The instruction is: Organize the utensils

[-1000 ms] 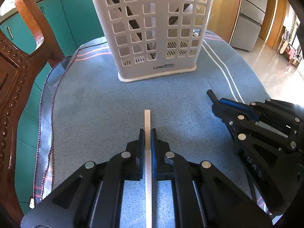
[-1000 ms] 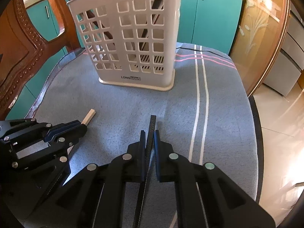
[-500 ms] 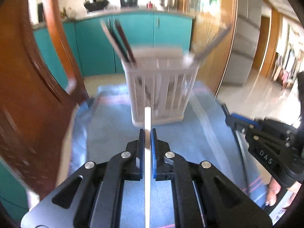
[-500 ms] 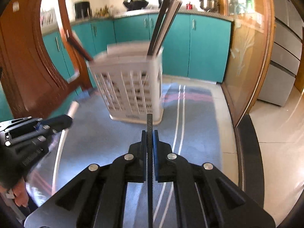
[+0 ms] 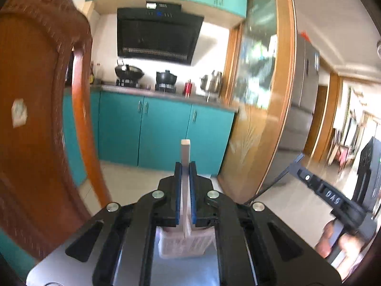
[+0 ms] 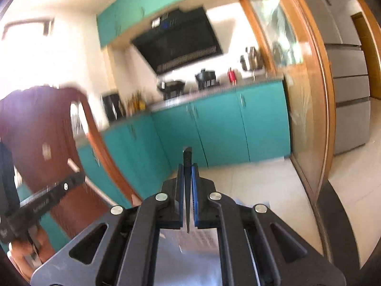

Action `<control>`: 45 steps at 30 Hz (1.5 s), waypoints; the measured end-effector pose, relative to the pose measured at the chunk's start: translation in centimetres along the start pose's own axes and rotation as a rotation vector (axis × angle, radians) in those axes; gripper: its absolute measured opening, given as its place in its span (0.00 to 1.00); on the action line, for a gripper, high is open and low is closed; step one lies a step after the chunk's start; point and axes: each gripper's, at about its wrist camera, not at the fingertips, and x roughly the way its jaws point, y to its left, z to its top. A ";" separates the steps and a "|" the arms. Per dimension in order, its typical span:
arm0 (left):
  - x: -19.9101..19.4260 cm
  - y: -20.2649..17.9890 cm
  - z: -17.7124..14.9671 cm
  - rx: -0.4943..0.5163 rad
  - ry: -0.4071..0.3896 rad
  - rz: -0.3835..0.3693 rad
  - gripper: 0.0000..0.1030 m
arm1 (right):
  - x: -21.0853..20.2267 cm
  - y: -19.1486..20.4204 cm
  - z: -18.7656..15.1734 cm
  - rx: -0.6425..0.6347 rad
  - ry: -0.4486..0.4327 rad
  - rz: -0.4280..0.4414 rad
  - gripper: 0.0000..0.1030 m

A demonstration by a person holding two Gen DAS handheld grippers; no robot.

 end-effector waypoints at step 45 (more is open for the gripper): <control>-18.7 -4.7 -17.5 0.249 0.048 0.185 0.96 | -17.7 3.0 -17.4 -0.244 0.156 -0.199 0.97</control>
